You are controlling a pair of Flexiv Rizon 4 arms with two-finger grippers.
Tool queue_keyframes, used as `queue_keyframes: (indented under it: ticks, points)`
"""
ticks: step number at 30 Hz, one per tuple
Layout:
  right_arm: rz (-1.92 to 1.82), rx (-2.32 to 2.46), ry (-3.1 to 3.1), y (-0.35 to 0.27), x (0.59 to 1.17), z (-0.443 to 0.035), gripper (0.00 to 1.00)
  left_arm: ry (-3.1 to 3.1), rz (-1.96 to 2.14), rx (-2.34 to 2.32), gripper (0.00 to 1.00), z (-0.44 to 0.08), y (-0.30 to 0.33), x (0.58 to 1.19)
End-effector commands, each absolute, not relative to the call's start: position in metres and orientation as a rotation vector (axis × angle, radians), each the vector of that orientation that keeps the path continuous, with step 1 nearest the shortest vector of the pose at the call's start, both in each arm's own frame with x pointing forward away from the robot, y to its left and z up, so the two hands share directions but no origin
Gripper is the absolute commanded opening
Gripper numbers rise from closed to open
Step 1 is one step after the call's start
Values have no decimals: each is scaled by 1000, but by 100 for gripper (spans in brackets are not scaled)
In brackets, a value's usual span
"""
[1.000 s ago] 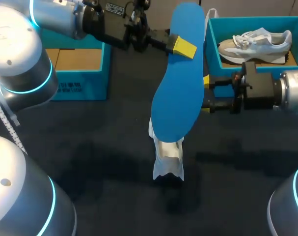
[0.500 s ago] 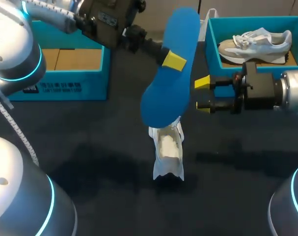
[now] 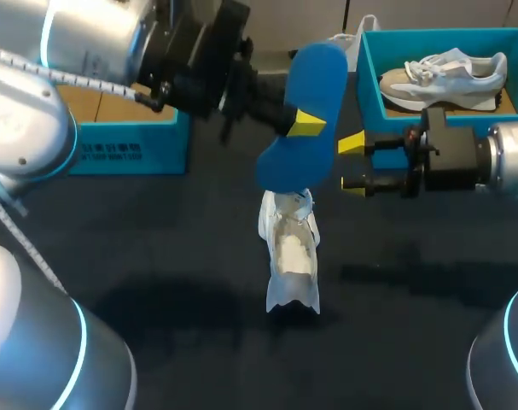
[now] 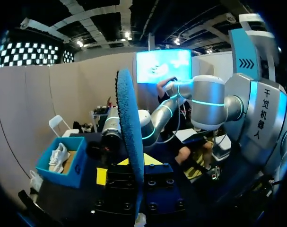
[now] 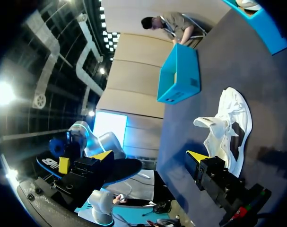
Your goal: Take the shoe out of the shoebox, open the shoe tongue, remove and reinsert the insole, then place the shoe into the shoebox
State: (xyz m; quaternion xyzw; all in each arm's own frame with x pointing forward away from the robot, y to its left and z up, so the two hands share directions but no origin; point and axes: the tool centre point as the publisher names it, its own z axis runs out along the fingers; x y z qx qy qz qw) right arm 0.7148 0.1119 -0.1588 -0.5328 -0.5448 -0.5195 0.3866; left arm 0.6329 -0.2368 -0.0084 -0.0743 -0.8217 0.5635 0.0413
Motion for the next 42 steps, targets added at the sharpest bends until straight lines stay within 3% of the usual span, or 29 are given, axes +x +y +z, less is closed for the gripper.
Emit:
queue_keyframes:
  ticks: [1,10,42]
  points:
    - [-1321,-1359,-1387,114,715,-159,100,-2582,1992,-370,0,-16,-231,622]
    - [-1321,-1359,-1387,114,715,-159,100,-2582,1992,-370,0,-16,-231,622]
    - [-1321,-1359,-1387,114,715,-159,100,-2719,2291,-1752,0,-83,-203,633]
